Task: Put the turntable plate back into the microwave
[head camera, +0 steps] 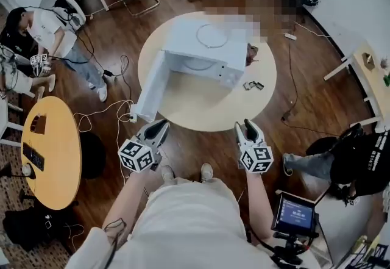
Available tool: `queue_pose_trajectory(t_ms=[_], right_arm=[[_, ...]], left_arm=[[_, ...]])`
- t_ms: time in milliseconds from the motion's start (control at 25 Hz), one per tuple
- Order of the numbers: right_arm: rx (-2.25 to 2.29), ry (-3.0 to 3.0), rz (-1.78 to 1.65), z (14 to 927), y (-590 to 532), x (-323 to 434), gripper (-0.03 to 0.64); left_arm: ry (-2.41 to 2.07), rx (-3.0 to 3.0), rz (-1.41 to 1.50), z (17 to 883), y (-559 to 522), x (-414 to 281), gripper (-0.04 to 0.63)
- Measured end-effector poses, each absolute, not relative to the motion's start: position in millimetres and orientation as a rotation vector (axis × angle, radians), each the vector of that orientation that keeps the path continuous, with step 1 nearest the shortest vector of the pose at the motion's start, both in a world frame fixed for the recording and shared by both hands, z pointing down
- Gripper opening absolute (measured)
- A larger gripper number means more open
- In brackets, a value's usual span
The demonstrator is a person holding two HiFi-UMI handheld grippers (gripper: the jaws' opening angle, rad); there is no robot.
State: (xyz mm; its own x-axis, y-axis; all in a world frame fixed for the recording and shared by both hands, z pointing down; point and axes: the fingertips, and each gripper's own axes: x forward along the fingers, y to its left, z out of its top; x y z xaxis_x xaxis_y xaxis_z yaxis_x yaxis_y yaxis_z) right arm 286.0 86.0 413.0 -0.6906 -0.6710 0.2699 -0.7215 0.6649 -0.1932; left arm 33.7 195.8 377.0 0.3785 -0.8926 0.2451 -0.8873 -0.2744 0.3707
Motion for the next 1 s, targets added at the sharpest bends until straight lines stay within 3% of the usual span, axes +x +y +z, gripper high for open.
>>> queue_pose_trajectory(t_ms=[280, 1000], right_arm=[[1.197, -2.64, 0.396, 417.9, 122.5, 246.5, 0.155], [1.202, -2.611, 0.373, 444.3, 135.9, 253.7, 0.155]], left_arm=[[-1.44, 2.246, 0.015, 392.2, 206.4, -1.5, 0.037], [-1.385, 2.225, 0.078, 442.7, 188.0, 14.7, 0.037]])
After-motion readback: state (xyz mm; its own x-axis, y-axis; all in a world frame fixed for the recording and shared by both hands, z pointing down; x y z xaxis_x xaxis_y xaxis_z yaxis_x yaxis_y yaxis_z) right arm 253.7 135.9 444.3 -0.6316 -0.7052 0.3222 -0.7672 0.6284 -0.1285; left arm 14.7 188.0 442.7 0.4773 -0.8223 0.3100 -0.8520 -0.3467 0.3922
